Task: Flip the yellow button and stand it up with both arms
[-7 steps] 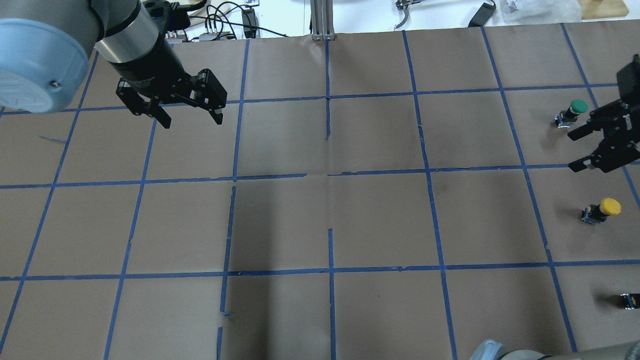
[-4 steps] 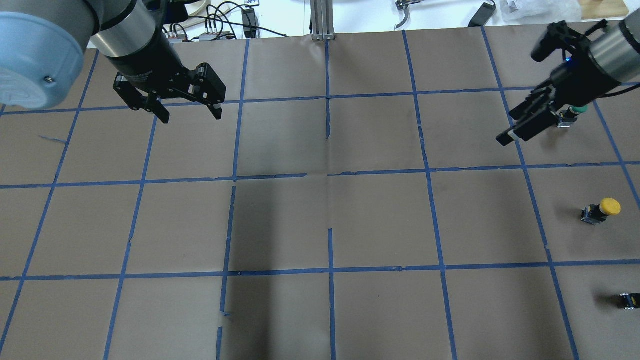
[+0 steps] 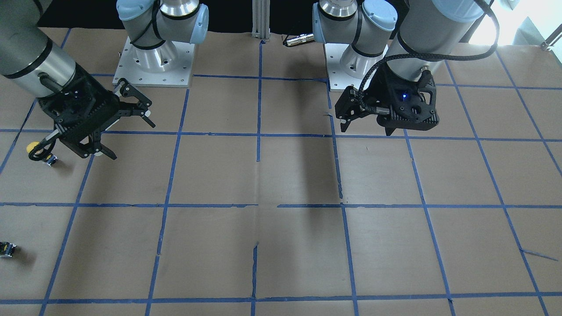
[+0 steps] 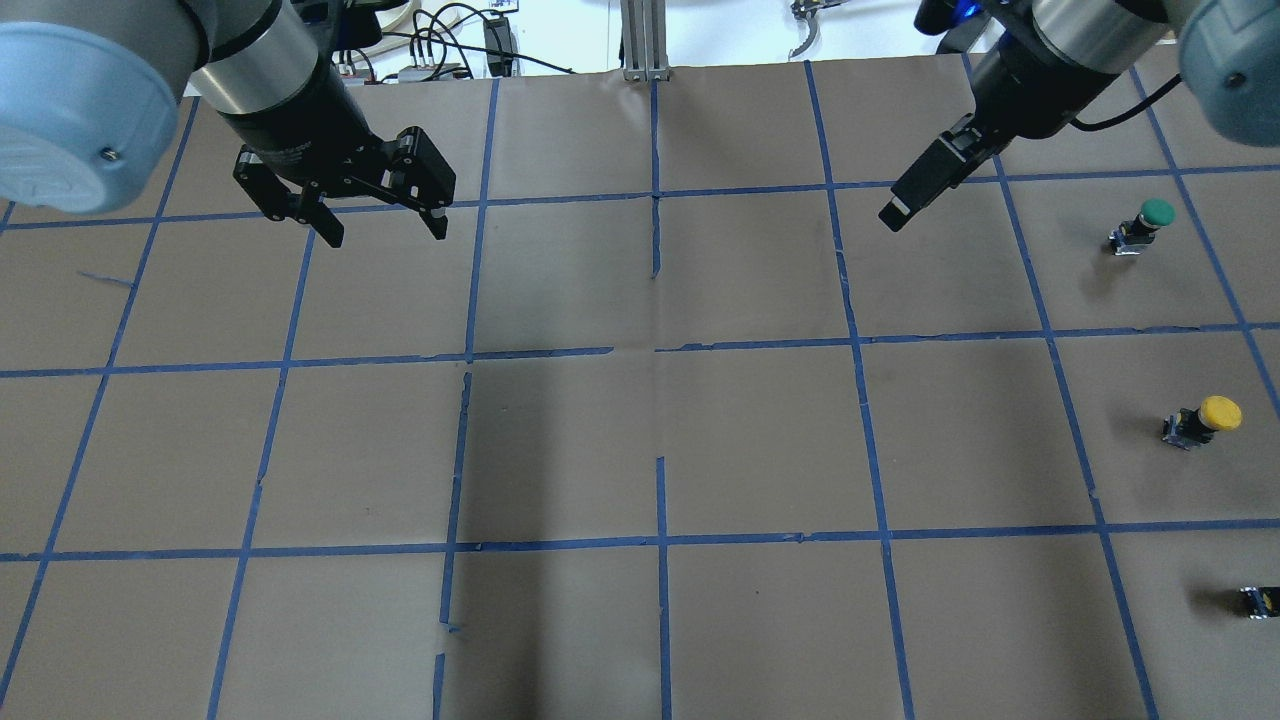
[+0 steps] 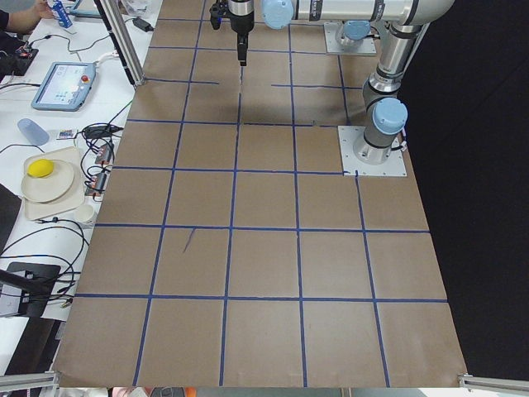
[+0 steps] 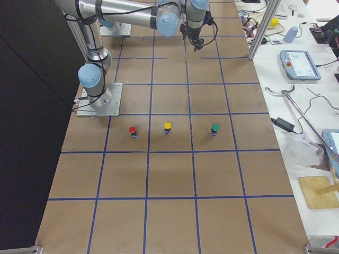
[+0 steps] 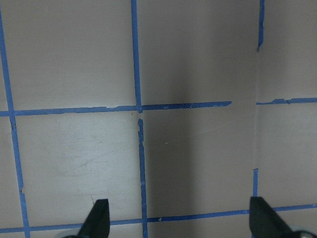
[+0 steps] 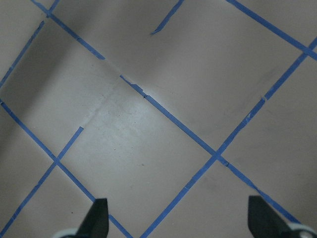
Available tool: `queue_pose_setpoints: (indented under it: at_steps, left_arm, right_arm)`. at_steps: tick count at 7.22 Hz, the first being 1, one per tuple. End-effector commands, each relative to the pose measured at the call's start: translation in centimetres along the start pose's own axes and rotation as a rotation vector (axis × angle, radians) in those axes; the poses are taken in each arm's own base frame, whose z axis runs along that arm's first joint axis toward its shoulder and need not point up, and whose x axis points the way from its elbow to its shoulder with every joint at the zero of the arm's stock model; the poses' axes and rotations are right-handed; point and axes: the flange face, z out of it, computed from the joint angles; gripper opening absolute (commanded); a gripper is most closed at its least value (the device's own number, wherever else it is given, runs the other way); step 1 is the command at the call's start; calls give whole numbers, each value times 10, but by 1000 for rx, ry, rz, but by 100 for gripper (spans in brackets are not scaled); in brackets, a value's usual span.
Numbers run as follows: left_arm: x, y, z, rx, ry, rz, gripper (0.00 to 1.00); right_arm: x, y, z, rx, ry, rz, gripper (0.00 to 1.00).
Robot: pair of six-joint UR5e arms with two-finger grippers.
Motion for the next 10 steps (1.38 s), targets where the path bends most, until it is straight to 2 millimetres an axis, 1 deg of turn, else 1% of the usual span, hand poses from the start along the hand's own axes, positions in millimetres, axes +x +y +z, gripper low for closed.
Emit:
queue_pose_setpoints:
  at_steps: [1, 2, 3, 4, 5, 6, 7, 9, 10]
  left_arm:
    - [0, 0, 5, -9, 2, -2, 100]
    - [0, -1, 6, -9, 6, -2, 100]
    - [0, 0, 9, -15, 8, -4, 100]
    - [0, -1, 10, -17, 10, -4, 100]
    - [0, -1, 10, -17, 10, -4, 100]
    - [2, 0, 11, -19, 9, 0, 100]
    - [4, 0, 11, -12, 3, 7, 100]
    - [6, 0, 1, 8, 0, 12, 100]
    - [6, -1, 3, 3, 0, 12, 100]
  right_arm:
    - [-34, -21, -22, -94, 87, 173, 100]
    - [-38, -21, -33, -103, 102, 269, 100]
    - [-42, -21, -42, -108, 146, 312, 99]
    - [-54, -23, -45, -96, 174, 491, 99]
    - [-80, -32, -41, -99, 245, 572, 99]
    - [-103, -36, -26, -125, 312, 625, 99]
    - [-107, -40, -27, -96, 332, 614, 99]
    - [-99, -39, -28, -82, 331, 638, 99]
    - [-96, -41, -30, -64, 336, 638, 99]
